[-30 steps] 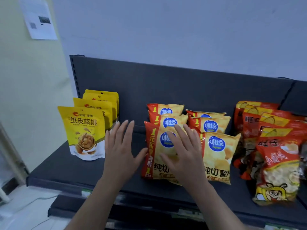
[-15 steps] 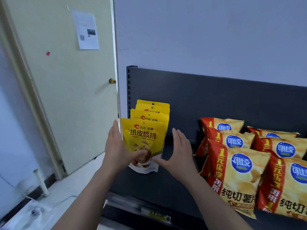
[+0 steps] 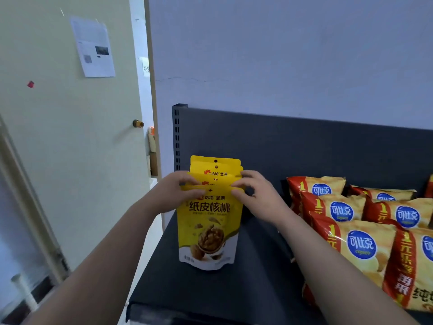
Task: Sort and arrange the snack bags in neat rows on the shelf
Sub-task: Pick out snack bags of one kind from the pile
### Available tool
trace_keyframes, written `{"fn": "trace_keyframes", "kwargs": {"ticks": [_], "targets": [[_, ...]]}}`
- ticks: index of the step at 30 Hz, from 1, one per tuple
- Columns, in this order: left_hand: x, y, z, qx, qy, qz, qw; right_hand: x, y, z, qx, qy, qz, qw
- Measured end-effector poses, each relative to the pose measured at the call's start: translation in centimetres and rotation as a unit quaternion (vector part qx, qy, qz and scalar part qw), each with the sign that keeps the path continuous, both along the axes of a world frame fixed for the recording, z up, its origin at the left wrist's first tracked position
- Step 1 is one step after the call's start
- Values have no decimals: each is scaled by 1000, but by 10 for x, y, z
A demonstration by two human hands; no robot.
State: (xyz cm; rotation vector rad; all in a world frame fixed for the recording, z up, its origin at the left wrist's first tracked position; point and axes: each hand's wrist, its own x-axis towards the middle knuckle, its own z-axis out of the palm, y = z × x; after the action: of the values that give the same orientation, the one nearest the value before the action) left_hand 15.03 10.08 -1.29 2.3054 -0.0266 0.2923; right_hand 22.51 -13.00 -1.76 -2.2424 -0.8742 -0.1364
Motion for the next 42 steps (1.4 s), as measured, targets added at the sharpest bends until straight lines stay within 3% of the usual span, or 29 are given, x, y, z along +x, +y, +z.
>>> {"fn": "trace_keyframes", "kwargs": {"ticks": [9,25,32,42], "targets": [[5,-7,-8,49,-7,26,998,1,-6,8,-41,-35,-15,998],[1,-68,-5,85,4,-35,996,-23,-68,32,-168,-73,-91,979],[-9,-71,-3,125,-1,-50,991,-32,-81,36,-164,-47,-56,984],[-26,-77,-2,103,18,-66,992,-45,-90,39,-147,-34,-19,988]]}}
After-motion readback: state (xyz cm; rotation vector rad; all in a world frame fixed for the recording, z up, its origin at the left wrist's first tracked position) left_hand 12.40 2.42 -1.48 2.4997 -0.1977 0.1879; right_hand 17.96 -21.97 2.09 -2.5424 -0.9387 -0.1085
